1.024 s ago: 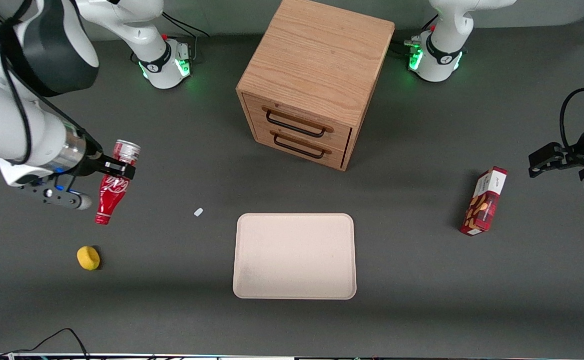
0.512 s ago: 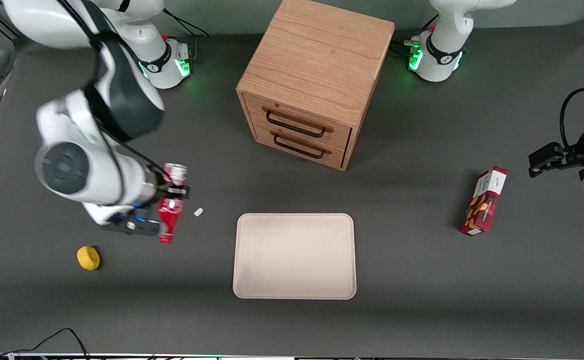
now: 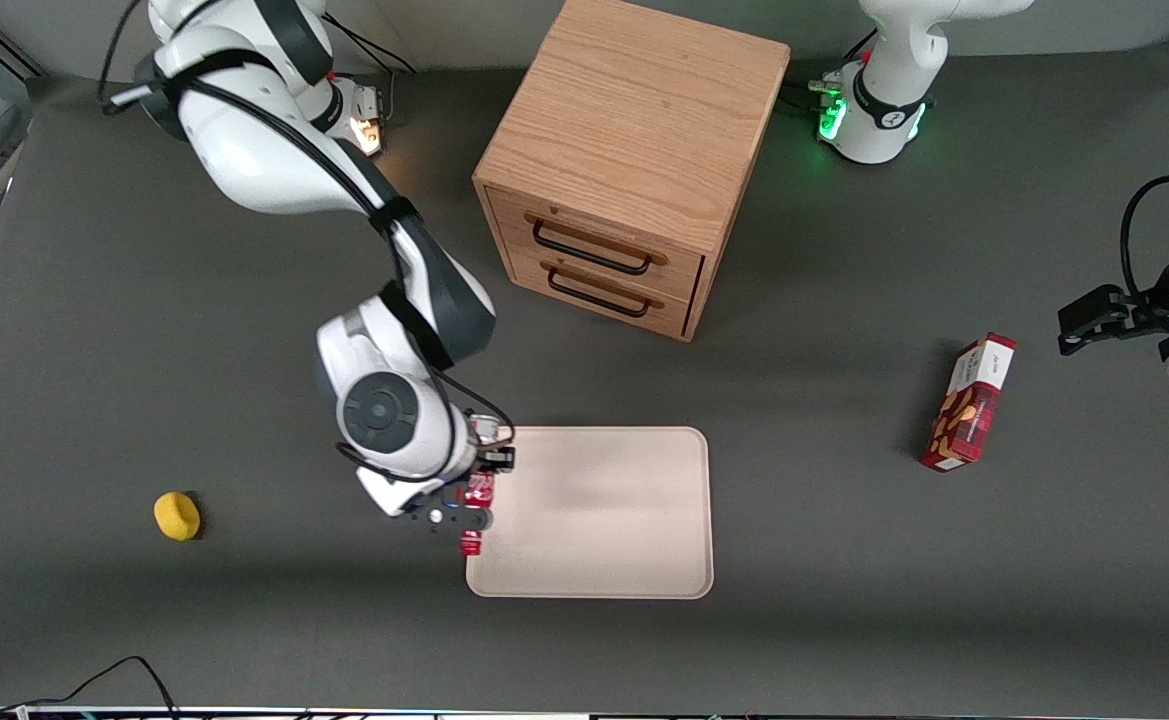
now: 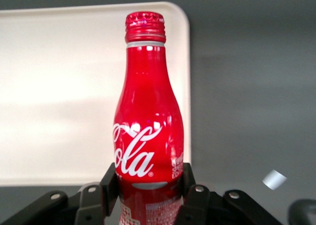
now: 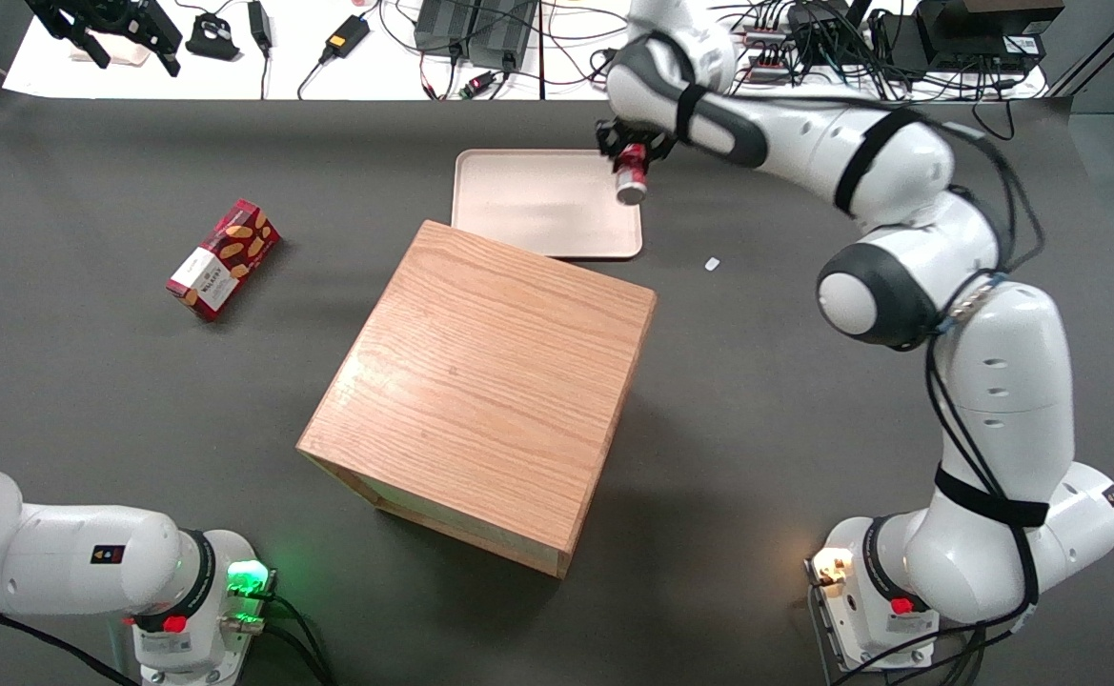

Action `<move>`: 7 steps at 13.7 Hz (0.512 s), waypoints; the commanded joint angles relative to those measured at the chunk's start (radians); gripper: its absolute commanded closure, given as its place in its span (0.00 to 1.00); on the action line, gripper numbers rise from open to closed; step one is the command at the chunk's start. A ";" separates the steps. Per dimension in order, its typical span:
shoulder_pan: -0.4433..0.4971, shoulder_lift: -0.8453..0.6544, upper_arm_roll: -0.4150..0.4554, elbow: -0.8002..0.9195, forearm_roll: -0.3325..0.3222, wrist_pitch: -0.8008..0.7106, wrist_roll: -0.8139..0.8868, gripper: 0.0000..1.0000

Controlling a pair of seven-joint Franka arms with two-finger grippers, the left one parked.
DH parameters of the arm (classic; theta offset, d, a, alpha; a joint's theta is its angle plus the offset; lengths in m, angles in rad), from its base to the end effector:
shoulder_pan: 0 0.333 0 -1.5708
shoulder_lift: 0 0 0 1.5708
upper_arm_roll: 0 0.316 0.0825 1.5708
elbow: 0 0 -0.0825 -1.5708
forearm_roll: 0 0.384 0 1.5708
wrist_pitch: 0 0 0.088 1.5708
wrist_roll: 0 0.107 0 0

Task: Place coke bottle on tray
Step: 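Carry the upright bottle over the cream tray's edge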

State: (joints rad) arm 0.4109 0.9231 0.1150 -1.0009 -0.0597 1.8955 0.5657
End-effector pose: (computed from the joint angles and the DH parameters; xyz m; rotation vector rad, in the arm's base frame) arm 0.6883 0.3577 0.2953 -3.1210 0.1004 0.0605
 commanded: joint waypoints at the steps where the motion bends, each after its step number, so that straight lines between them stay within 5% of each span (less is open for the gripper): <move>1: 0.020 0.066 -0.024 0.073 -0.015 0.030 -0.028 1.00; 7: 0.016 0.134 -0.061 0.071 -0.015 0.132 -0.069 1.00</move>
State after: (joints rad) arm 0.4198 1.0187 0.0676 -0.9778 -0.0639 2.0031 0.5126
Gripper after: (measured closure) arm 0.463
